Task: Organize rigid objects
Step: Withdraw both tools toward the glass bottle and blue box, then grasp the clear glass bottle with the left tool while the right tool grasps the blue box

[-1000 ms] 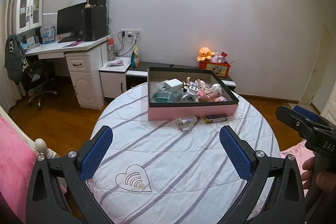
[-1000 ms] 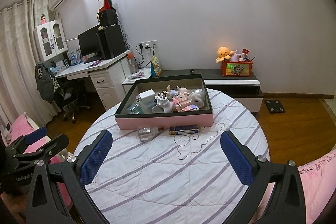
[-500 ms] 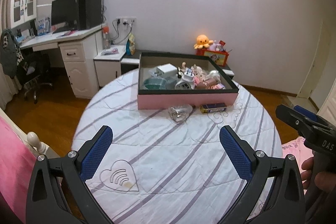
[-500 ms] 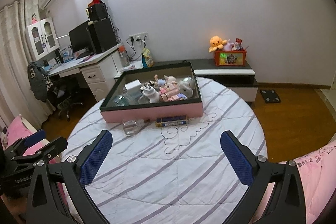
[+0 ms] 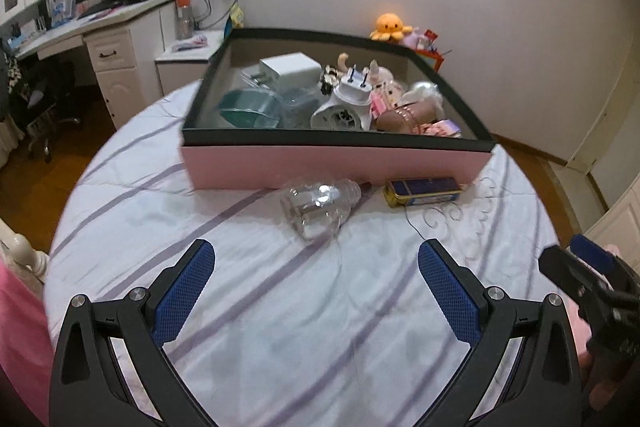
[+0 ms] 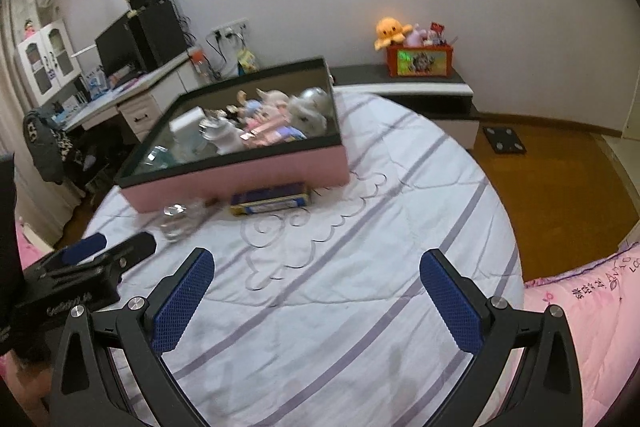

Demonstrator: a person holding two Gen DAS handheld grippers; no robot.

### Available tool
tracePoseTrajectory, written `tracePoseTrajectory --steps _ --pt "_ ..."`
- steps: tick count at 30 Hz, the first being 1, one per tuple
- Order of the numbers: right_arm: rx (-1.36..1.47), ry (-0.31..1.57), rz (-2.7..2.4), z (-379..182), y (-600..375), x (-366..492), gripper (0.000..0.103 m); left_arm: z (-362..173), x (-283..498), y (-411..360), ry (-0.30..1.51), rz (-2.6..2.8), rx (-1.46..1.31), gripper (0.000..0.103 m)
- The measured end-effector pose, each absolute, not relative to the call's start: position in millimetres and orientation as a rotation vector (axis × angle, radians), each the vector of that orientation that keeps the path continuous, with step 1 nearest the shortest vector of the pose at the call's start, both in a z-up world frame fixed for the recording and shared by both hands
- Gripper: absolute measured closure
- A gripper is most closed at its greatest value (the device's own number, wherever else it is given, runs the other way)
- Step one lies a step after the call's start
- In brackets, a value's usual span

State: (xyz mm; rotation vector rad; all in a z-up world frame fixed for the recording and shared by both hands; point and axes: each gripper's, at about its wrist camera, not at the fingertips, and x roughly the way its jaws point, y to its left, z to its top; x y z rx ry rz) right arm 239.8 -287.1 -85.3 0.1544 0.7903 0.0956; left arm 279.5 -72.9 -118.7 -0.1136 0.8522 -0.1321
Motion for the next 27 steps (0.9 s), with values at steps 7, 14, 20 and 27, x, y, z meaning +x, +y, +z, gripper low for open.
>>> tracePoseTrajectory --steps 7,14,20,27 --pt "0.154 0.846 0.110 -106 -287 269 0.000 -148 323 -81 0.920 -0.069 -0.067 0.000" --pt "0.160 0.873 0.122 -117 -285 289 0.000 -157 341 -88 0.929 -0.090 -0.064 0.005" --pt "0.136 0.892 0.132 -122 -274 302 0.000 -153 334 -77 0.902 -0.134 -0.075 0.040" --pt "0.101 0.918 0.148 -127 -250 315 0.000 -150 317 -47 0.883 -0.150 -0.094 0.040"
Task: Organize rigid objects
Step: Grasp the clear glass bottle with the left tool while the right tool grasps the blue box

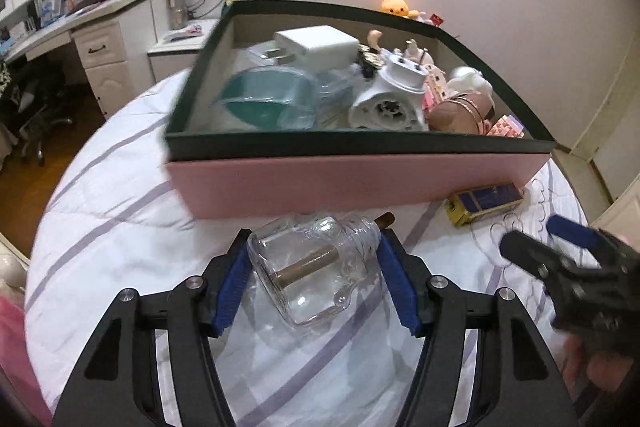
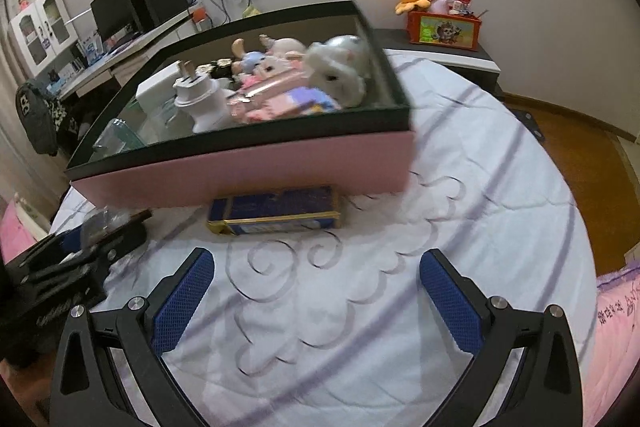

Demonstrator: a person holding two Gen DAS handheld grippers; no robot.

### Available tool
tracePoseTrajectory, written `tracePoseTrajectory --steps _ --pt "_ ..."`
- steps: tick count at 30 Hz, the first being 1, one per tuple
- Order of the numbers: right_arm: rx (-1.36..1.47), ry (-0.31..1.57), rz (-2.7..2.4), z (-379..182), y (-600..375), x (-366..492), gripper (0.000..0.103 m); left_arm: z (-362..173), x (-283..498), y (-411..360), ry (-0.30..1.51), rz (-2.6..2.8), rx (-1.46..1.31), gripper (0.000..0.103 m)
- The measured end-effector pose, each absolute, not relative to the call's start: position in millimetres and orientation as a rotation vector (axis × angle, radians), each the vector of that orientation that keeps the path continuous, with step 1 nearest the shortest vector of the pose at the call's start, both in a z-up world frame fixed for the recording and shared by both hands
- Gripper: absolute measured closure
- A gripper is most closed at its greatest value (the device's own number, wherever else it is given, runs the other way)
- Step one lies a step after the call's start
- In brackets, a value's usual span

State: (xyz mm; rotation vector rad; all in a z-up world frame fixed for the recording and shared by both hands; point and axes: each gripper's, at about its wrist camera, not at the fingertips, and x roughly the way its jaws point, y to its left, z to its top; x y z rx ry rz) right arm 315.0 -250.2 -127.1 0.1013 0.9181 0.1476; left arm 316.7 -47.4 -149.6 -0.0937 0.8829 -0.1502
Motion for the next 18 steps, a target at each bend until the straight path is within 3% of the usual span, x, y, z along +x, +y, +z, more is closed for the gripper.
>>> tracePoseTrajectory --steps 9,10,12,18 --pt "-0.020 0.936 0.083 -141 -215 343 0.001 -152 299 -17 0.873 -0.125 -0.118 0.040" --pt "-0.018 0.932 0.078 -141 -215 343 0.004 -152 297 -16 0.872 -0.129 -0.118 0.040" --pt "-0.030 0.918 0.067 -138 -214 339 0.020 -152 294 -17 0.868 -0.136 -0.116 0.040" --pt "0.004 0.908 0.119 -130 -220 326 0.020 -148 289 -15 0.855 -0.155 -0.121 0.040"
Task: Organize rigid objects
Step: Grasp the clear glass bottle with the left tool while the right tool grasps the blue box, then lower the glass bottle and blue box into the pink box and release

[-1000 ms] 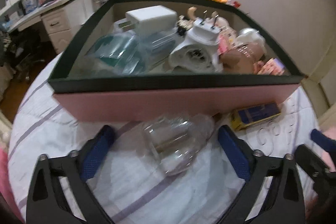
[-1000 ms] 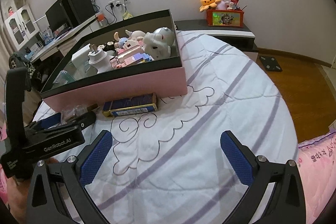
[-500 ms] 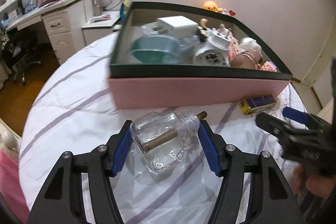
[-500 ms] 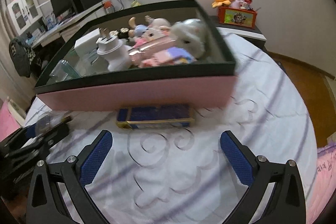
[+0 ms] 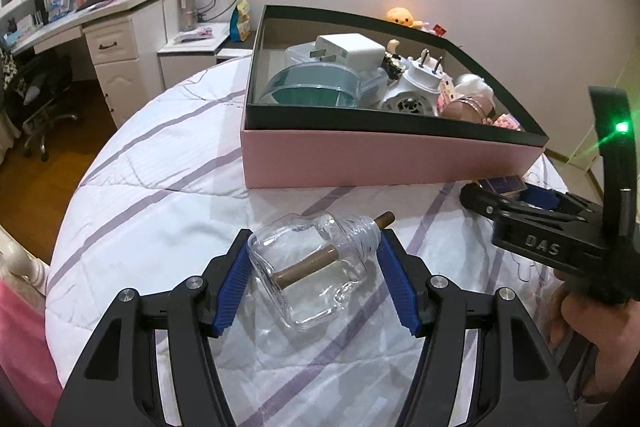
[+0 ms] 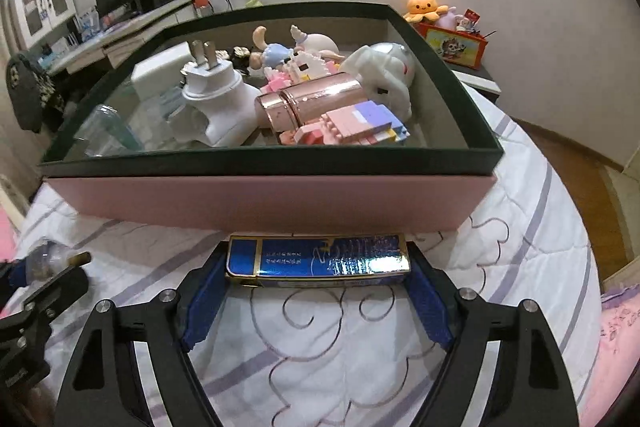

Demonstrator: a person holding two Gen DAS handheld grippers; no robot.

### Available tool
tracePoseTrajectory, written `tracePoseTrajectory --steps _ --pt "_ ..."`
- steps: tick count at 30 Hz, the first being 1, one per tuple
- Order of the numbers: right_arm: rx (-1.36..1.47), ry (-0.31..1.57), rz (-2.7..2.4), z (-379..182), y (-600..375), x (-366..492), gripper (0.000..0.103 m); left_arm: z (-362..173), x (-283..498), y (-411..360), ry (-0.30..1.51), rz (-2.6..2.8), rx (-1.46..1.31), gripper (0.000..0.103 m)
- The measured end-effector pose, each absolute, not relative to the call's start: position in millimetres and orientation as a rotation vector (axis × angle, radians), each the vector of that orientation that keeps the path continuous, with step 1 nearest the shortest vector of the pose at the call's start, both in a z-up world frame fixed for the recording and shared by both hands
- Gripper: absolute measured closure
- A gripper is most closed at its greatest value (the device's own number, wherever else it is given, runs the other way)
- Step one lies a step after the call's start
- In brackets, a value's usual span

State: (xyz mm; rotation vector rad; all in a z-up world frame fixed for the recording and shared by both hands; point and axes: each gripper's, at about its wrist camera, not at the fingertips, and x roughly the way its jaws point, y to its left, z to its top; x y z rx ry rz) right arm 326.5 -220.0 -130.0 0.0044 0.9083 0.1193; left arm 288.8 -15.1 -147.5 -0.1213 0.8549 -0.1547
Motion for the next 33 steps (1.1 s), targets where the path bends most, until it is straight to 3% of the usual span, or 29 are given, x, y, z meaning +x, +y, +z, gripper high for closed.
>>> tracePoseTrajectory --steps 7,16,24,33 --pt "0.027 0.880 0.189 -110 -218 299 0.020 -132 282 -8 0.826 -0.157 -0.128 0.040" --pt "0.048 0.763 0.251 -53 -224 308 0.020 -73 305 -6 0.703 -0.185 -0.098 0.040" --pt "0.027 0.684 0.260 -12 -220 380 0.020 -30 388 -15 0.634 -0.202 -0.072 0.040" --pt "0.074 0.738 0.247 -27 -226 467 0.020 -42 482 -35 0.687 -0.208 -0.047 0.039"
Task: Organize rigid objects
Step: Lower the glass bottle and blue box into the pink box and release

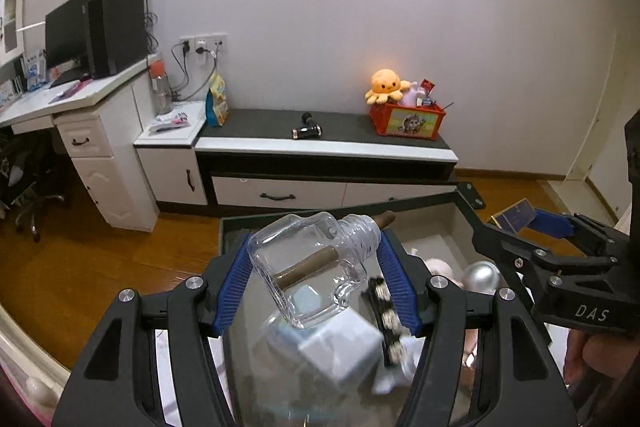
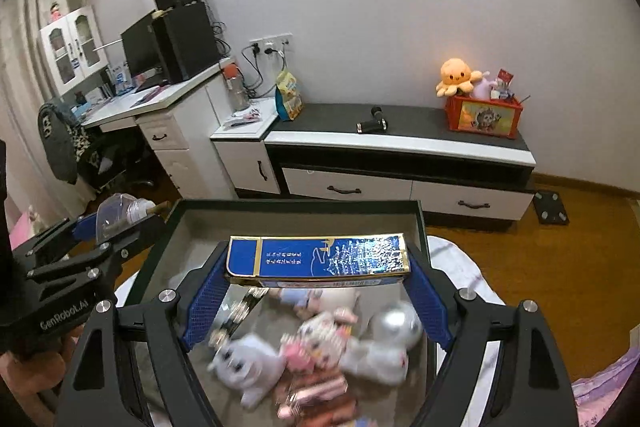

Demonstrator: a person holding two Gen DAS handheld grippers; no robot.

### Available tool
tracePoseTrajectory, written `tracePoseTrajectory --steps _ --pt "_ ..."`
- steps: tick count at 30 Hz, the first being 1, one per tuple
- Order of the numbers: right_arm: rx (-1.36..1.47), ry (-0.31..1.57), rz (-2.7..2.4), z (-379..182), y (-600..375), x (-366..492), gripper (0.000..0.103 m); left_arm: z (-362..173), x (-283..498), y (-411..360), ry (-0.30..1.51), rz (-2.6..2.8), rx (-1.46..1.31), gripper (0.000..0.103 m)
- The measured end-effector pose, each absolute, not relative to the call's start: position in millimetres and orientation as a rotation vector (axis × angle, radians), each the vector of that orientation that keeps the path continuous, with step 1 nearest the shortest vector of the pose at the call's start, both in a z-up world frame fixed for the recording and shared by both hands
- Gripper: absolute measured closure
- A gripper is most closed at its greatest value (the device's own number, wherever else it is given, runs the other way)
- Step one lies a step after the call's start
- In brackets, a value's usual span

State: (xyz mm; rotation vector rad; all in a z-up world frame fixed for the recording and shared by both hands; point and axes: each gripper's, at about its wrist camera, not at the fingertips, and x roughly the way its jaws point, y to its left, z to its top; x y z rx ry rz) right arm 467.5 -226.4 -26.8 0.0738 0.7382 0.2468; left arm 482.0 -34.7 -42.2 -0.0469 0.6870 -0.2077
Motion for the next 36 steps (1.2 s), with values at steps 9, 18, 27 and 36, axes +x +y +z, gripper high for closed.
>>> tracePoseTrajectory --steps 9,18,27,36 --pt "0.073 0.806 0.253 -53 -222 510 0.020 -70 522 -43 0.761 -0.214 -0.042 0.039" --pt "0.130 0.836 0.251 -60 -232 507 0.000 -72 512 -34 0.774 -0.156 -0.035 0.007" --pt "0.217 0.788 0.243 -30 -243 470 0.000 -39 463 -22 0.683 -0.124 -0.038 0.000" --pt "0.200 0.696 0.221 10 -241 396 0.000 -1 380 -17 0.594 -0.116 -0.044 0.000"
